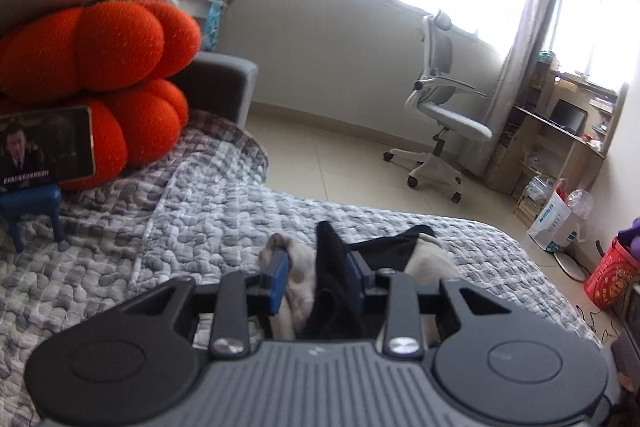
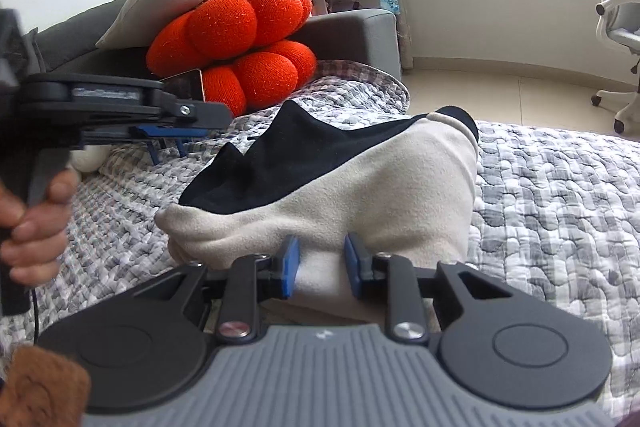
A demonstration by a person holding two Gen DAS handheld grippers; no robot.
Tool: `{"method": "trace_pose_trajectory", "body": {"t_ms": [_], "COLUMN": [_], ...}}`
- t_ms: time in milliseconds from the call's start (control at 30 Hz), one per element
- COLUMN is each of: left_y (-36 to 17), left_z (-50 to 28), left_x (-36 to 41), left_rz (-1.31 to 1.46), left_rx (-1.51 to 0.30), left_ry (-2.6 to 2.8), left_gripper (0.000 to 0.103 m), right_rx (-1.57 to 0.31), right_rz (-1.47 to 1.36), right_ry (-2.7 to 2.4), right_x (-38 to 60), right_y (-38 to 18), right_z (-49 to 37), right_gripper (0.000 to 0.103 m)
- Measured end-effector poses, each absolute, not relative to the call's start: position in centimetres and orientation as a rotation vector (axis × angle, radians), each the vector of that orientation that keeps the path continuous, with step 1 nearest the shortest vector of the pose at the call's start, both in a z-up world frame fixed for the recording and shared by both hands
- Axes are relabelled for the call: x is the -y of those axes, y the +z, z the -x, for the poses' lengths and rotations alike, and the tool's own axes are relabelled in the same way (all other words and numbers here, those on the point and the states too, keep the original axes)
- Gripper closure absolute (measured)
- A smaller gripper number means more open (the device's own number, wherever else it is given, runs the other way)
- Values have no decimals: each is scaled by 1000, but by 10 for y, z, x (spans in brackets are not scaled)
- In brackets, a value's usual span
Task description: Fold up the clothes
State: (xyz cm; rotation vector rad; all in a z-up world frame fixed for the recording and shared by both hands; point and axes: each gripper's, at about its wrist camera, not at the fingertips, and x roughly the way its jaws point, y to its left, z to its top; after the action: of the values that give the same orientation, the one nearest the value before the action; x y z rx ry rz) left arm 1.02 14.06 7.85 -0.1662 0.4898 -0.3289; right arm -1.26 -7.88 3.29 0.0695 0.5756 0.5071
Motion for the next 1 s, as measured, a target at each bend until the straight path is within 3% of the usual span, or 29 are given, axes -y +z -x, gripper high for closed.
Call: {"method": "trace_pose_trajectory", "body": {"t_ms": [333, 633, 1000], "left_y": [47, 48, 49], "left_z": [-28, -26, -27], "left_x": [-111, -121, -120], "left_rz": [52, 134, 145], "left_rx": [-647, -649, -659], "left_ry": [-240, -256, -246], "left_gripper": [70, 71, 72], "right_rx": [-556, -540, -582], "right_rz": [-74, -87, -91], "right_ry": [486, 446, 427], "right_x": [76, 94, 96], "right_y": [33, 55, 38], "right_z": [14, 20, 15], "right_gripper": [77, 75, 75]}}
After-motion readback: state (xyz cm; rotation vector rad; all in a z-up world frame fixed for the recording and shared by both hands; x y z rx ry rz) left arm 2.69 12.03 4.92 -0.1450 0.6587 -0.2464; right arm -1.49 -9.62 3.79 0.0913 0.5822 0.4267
